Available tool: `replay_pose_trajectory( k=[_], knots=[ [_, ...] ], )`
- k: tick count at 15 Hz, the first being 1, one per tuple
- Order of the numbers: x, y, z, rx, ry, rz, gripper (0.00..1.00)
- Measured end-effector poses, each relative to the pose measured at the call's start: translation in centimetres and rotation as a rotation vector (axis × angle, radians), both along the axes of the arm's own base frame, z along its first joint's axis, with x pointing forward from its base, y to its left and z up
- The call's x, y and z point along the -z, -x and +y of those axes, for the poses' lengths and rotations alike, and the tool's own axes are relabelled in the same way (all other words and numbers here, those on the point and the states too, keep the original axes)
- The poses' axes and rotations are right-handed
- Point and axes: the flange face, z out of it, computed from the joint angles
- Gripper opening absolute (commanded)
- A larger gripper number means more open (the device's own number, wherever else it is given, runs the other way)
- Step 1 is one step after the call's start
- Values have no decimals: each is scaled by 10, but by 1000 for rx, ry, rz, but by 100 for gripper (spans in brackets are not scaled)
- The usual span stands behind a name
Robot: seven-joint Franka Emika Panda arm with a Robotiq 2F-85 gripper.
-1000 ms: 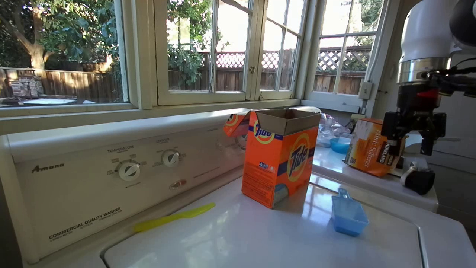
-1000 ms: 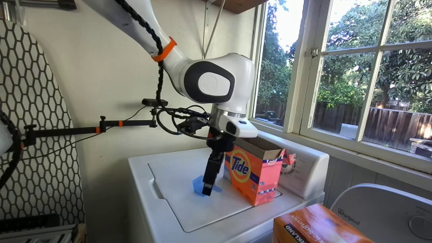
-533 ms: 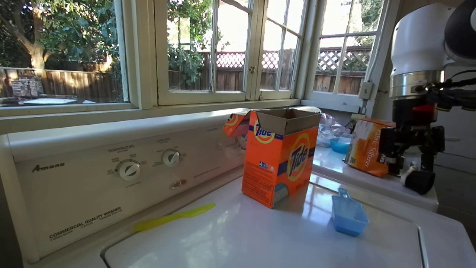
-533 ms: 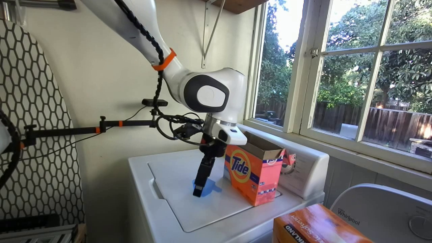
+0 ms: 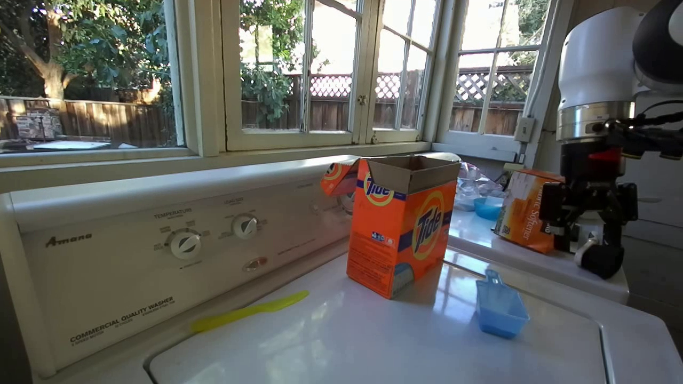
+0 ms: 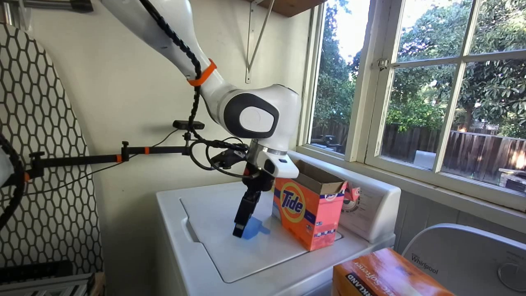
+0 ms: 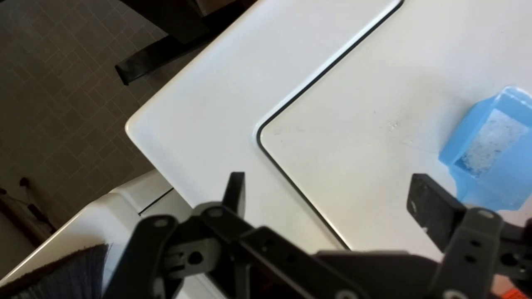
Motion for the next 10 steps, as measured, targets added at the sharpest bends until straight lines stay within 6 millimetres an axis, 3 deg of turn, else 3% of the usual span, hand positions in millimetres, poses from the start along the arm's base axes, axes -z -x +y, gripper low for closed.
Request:
replay_pose_trajectory(
  k=[10],
  knots=[
    [19, -4, 48, 132, -177, -40, 100]
  ],
)
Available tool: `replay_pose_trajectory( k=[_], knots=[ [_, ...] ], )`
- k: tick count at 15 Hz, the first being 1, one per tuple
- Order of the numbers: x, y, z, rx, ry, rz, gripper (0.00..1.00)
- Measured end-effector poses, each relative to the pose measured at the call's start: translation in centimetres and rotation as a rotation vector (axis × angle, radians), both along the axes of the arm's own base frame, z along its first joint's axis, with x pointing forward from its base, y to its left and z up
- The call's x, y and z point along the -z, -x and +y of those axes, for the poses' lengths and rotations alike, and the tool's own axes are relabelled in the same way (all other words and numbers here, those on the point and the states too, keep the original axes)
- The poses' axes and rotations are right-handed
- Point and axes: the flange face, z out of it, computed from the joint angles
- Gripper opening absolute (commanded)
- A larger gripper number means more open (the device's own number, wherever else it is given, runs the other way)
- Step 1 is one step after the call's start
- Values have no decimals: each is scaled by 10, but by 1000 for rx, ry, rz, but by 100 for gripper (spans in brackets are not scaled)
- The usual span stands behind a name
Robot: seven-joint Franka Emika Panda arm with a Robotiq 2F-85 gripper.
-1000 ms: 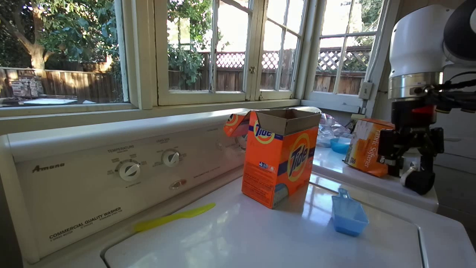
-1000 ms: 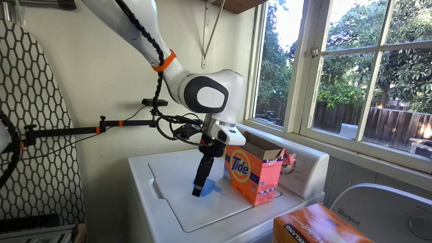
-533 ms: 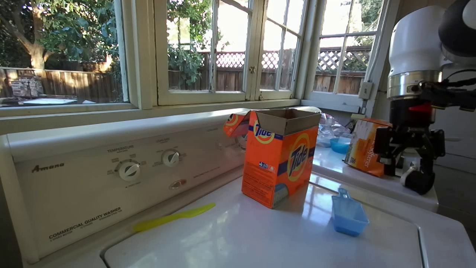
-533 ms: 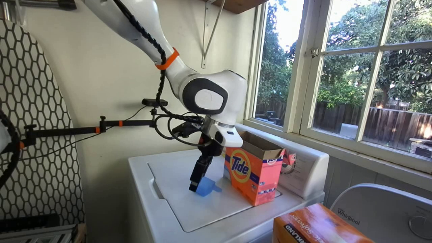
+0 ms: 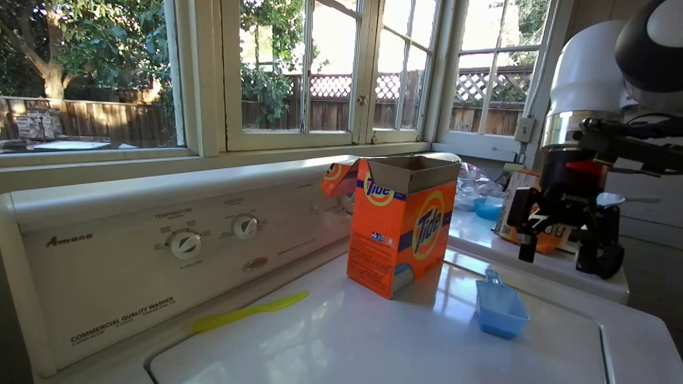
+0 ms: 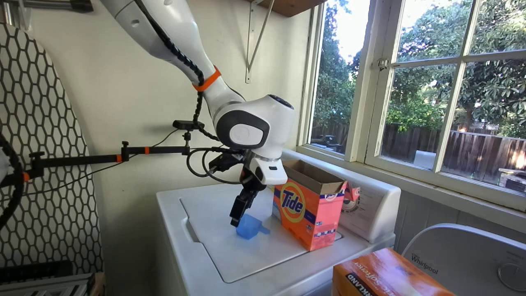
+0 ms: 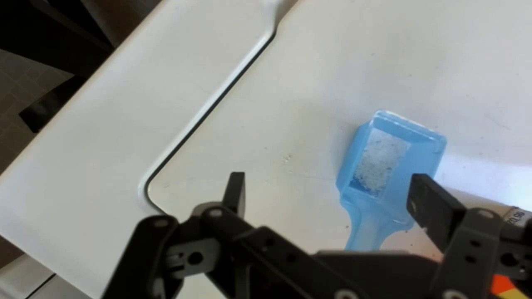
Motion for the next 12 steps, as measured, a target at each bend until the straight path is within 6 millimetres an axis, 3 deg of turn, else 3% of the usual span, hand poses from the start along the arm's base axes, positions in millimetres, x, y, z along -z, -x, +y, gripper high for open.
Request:
replay_pose_trajectory(
  k=[12],
  knots=[
    [26, -19, 21, 120, -15, -170, 100]
  ],
)
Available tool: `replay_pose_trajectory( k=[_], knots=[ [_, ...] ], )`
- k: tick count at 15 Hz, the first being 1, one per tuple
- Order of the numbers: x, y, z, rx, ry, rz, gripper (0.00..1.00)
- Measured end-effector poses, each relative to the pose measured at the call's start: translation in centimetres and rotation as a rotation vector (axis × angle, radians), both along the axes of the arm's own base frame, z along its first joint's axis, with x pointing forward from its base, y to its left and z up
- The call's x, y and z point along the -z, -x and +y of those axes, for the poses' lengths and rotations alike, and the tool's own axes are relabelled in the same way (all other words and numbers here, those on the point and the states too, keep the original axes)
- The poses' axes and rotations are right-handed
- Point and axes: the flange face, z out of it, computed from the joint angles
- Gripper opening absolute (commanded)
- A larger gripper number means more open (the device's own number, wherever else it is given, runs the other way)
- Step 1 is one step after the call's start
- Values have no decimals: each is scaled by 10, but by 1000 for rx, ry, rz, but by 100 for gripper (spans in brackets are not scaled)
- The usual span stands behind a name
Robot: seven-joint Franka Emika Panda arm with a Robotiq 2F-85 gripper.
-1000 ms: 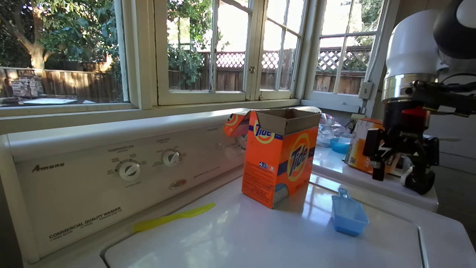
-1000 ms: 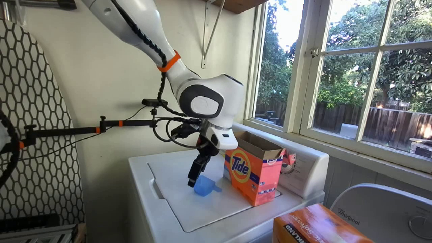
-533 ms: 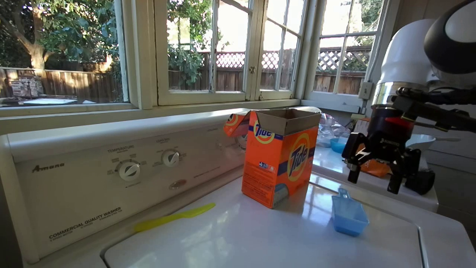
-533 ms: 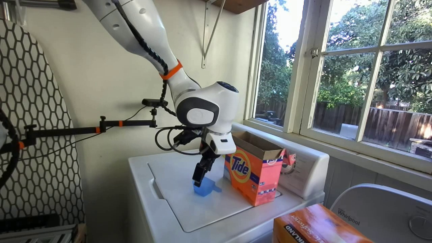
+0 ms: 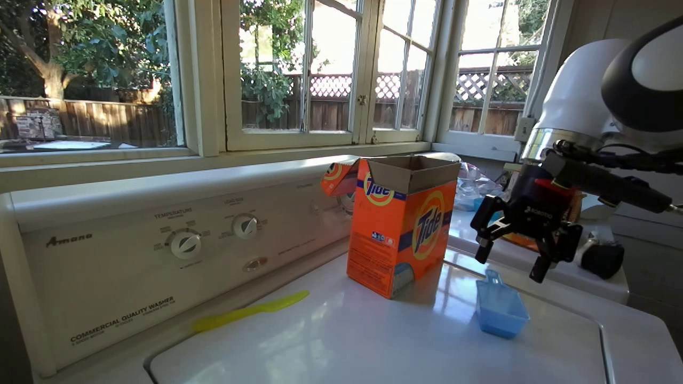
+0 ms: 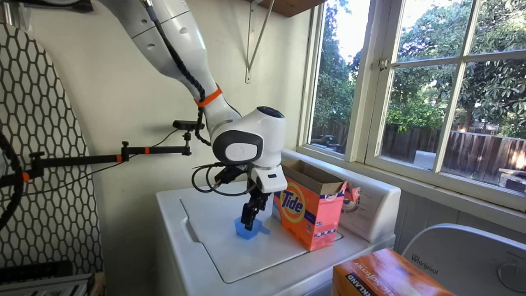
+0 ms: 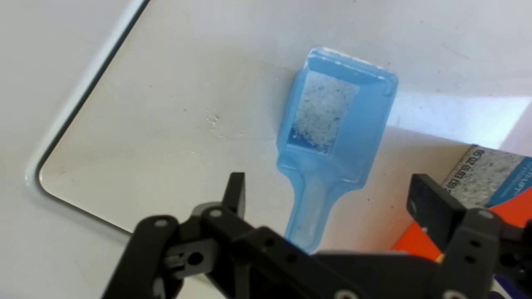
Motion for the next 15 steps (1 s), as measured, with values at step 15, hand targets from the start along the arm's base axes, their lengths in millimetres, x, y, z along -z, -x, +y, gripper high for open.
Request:
replay_pose_trajectory(
  k=[15],
  knots=[
    [20, -10, -8, 62, 78, -58, 100]
  ],
)
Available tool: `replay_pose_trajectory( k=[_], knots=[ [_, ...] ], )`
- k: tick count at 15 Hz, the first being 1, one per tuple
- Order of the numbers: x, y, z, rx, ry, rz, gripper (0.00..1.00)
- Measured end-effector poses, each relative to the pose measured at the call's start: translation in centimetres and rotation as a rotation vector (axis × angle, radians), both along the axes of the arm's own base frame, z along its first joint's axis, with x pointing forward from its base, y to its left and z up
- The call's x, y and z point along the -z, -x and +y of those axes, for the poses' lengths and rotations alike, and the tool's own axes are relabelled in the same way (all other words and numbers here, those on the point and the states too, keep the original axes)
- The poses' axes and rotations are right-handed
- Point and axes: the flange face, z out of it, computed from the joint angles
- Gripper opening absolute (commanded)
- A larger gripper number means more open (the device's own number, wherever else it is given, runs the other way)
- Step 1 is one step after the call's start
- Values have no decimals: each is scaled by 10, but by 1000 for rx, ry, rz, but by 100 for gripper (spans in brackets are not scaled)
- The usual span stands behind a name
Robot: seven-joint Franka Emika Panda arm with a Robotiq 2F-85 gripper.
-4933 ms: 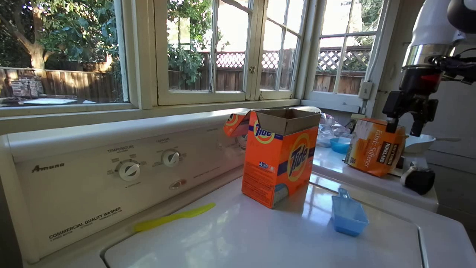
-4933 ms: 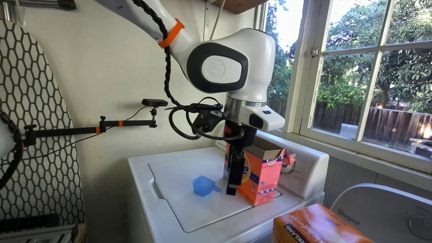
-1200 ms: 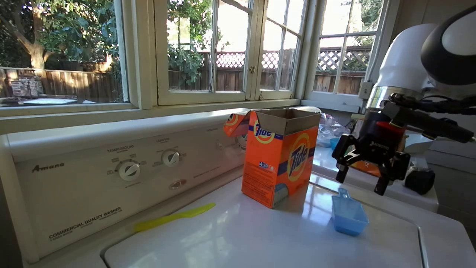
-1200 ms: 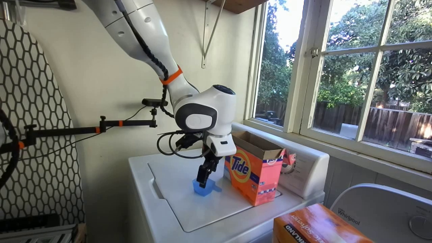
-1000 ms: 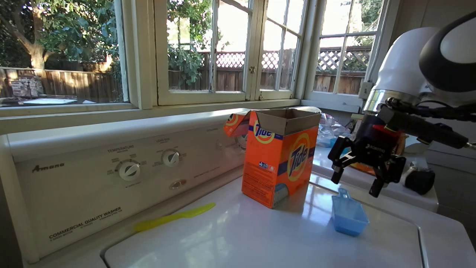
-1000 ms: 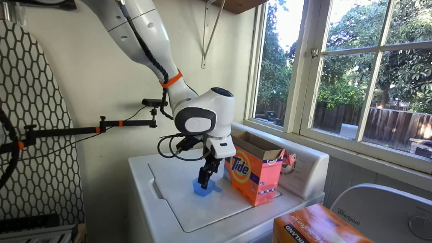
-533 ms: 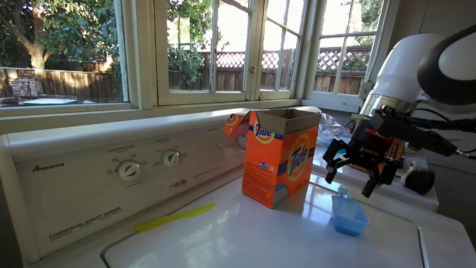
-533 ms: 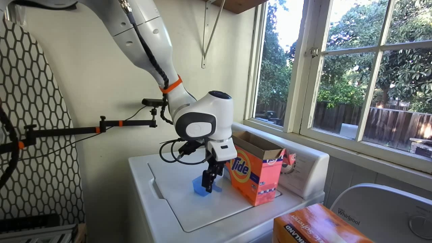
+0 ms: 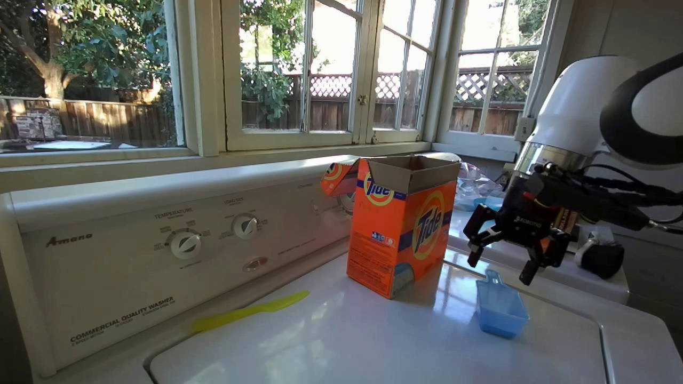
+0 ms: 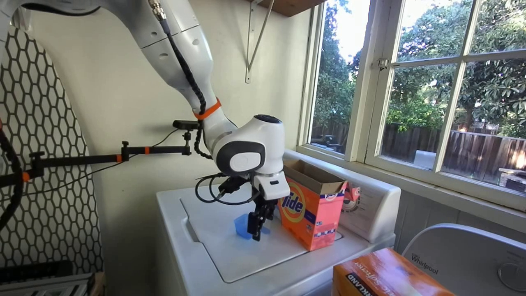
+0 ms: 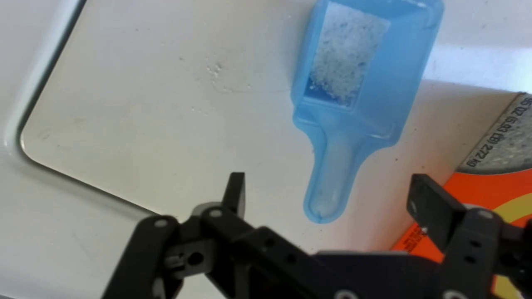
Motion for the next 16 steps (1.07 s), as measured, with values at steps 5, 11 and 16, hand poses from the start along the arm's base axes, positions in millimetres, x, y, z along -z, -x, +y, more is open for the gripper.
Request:
replay_pose_trajectory(
  k=[5, 11, 16],
  knots=[
    [8, 2, 4, -5, 22, 12, 100],
    [16, 3, 7, 5, 42, 22, 83],
    [17, 3, 8, 17, 42, 25, 46]
  ],
)
